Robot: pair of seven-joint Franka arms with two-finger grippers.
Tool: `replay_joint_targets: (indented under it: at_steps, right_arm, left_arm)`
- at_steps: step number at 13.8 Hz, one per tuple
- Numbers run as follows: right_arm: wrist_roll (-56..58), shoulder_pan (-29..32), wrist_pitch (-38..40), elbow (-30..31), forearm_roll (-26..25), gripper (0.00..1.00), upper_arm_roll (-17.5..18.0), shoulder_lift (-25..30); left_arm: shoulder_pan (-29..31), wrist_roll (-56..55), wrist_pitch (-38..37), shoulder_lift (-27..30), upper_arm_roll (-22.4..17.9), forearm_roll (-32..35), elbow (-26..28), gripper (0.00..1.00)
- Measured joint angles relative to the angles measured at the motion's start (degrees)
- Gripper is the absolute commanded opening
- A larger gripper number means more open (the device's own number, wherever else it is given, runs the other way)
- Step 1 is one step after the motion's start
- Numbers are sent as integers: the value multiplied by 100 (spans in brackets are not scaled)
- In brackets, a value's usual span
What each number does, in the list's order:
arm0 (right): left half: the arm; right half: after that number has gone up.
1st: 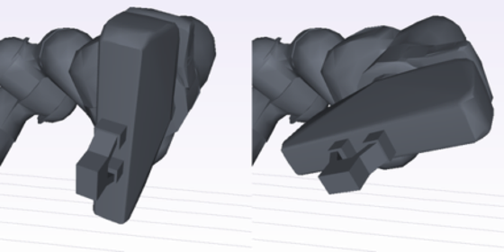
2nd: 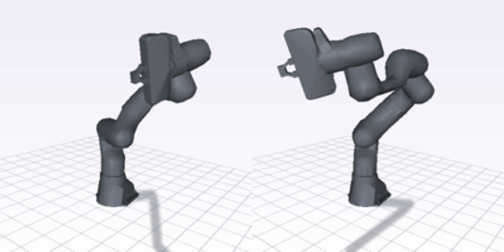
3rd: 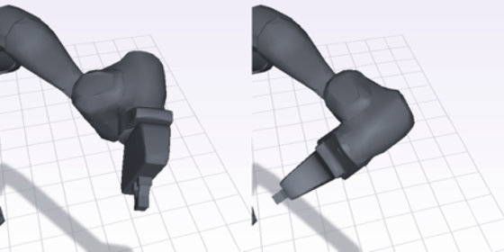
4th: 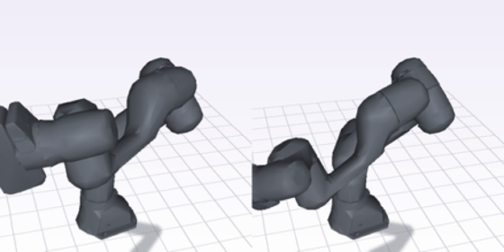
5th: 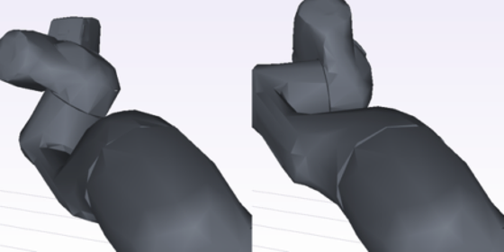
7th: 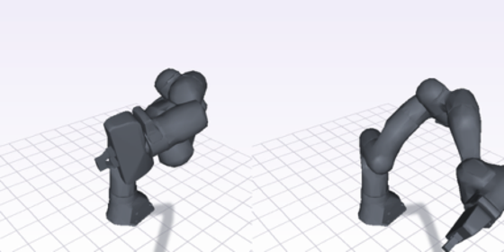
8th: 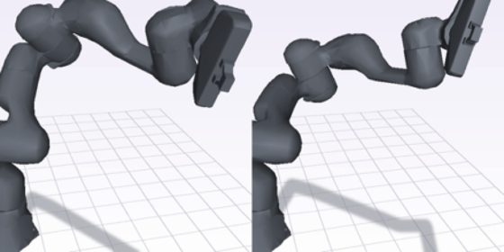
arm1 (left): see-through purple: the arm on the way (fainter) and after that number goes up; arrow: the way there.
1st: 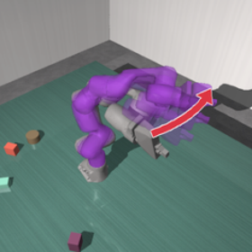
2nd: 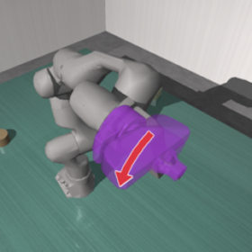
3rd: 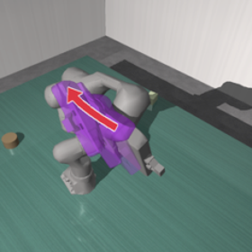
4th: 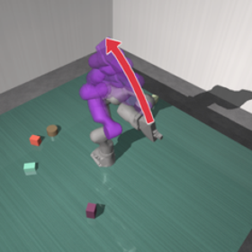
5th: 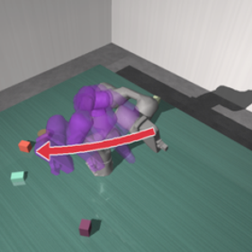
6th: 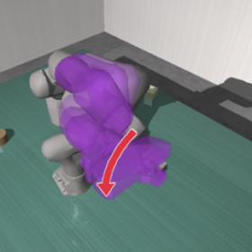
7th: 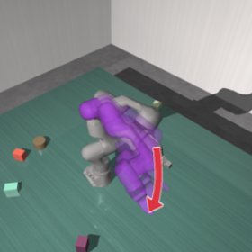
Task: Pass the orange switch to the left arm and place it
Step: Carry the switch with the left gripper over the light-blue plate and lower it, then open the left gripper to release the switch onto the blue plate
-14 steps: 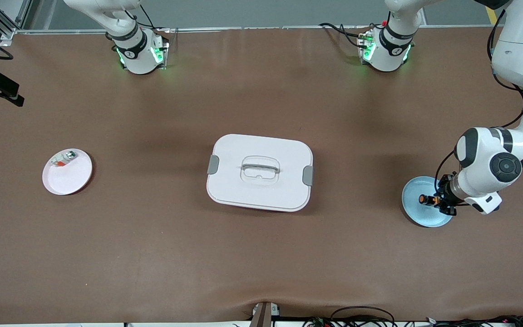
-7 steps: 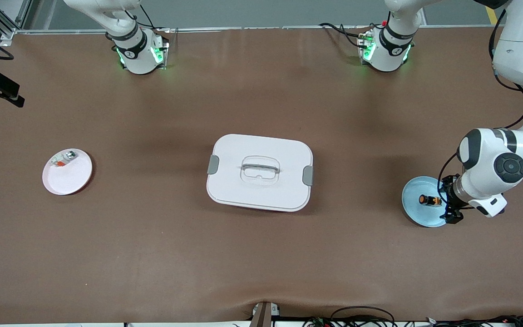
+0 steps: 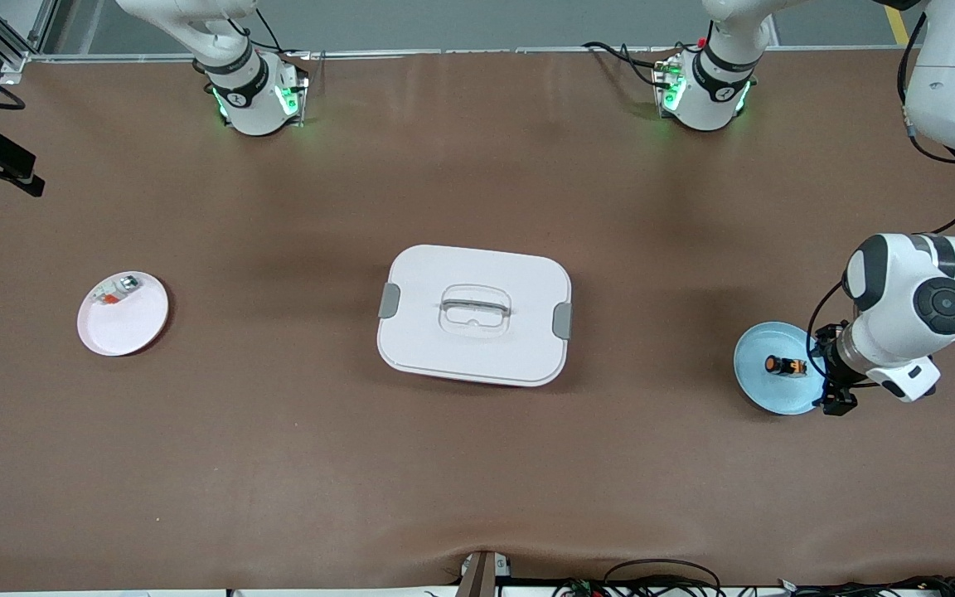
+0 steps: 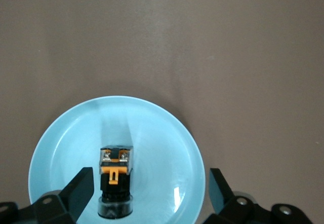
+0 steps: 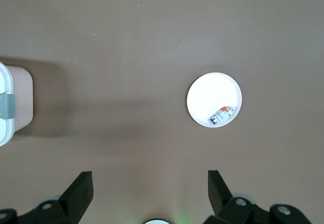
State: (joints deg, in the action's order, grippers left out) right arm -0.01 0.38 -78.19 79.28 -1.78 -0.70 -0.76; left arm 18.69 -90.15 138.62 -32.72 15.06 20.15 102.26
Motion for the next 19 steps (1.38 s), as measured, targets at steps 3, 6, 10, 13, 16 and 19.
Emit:
replay_joint_targets:
  at_steps: [3, 6, 10, 13, 16, 19]
  right_arm:
    - [0, 0, -6, 1, 0, 100, 1, 0]
    - [0, 0, -7, 1, 0, 100, 1, 0]
    - [0, 1, 2, 7, 0, 100, 1, 0]
    - [0, 1, 67, 21, 0, 100, 1, 0]
    - [0, 1, 94, 38, 1, 100, 1, 0]
    - [-2, 3, 146, 63, 1, 100, -1, 0]
  left_arm:
    - [-116, 232, -69, 163, 3, 33, 2, 100]
    - [-202, 1212, -125, 430, 2, 52, 178, 100]
    - [-346, 2949, -130, 814, 6, 57, 601, 100]
    - [-577, 4110, -88, 990, 8, 61, 831, 100]
    - [-617, 5594, 48, 1117, 6, 66, 979, 100]
    - [-617, 7062, 99, 1214, 3, 67, 1040, 100]
